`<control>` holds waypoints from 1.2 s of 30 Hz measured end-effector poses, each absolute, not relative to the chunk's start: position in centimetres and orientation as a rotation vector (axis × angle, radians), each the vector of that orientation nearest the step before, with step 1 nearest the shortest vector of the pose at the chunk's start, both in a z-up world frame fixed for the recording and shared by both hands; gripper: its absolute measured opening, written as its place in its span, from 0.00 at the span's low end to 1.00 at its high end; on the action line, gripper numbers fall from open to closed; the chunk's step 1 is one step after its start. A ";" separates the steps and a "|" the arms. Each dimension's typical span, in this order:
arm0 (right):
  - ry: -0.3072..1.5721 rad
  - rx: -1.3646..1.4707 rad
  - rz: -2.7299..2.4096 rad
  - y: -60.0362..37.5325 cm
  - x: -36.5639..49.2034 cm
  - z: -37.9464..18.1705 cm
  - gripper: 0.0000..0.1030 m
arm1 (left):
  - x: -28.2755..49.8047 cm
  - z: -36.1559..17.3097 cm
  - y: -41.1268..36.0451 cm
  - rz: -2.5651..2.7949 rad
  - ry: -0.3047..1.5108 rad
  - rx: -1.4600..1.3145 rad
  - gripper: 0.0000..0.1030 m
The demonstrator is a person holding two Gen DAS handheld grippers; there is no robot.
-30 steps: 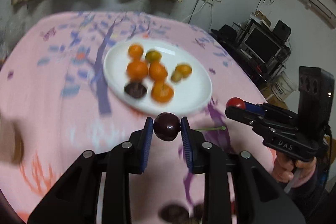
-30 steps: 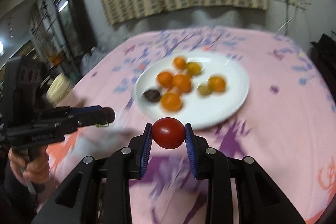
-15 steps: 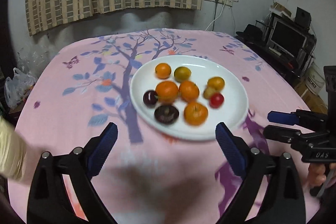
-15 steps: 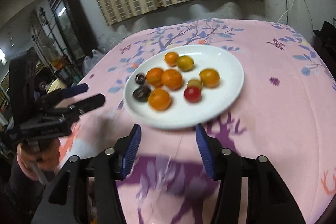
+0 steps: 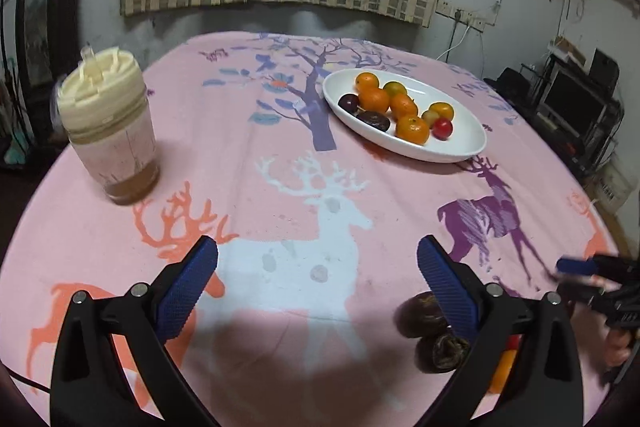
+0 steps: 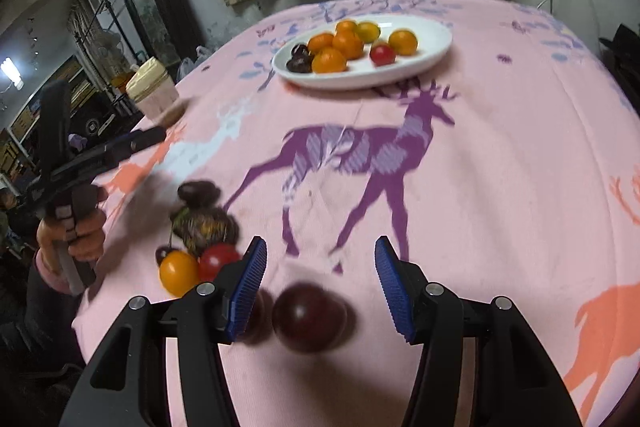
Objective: Organize fruits
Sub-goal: 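Move a dark tomato with the right tool while the left moves a plum to the plate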
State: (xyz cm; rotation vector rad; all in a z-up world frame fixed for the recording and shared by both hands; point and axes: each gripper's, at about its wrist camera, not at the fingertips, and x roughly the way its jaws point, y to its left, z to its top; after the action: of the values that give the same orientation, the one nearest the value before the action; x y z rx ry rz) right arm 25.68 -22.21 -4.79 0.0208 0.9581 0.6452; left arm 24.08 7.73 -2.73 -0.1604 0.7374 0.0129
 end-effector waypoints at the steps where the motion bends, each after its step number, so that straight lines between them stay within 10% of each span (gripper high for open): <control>1: 0.970 0.033 0.648 -22.4 25.6 -4.9 0.55 | 23.9 -2.7 7.9 0.023 0.734 -0.165 0.95; 16: 1.072 0.081 0.715 -23.2 25.1 -6.1 0.37 | 24.4 -3.6 7.6 -0.099 0.819 -0.187 0.95; 23: 1.076 0.083 0.684 -23.6 25.5 -6.3 0.37 | 24.9 -5.8 4.3 -0.326 0.963 -0.204 0.62; 36: 1.053 0.075 0.673 -23.7 25.4 -5.9 0.38 | 24.9 -6.8 2.2 -0.370 1.002 -0.171 0.45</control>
State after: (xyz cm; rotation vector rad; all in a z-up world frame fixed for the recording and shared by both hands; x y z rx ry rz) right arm 25.42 -23.71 -5.95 0.0749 1.0526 0.6730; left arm 24.90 2.16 -6.80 -0.1713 1.0020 -0.3698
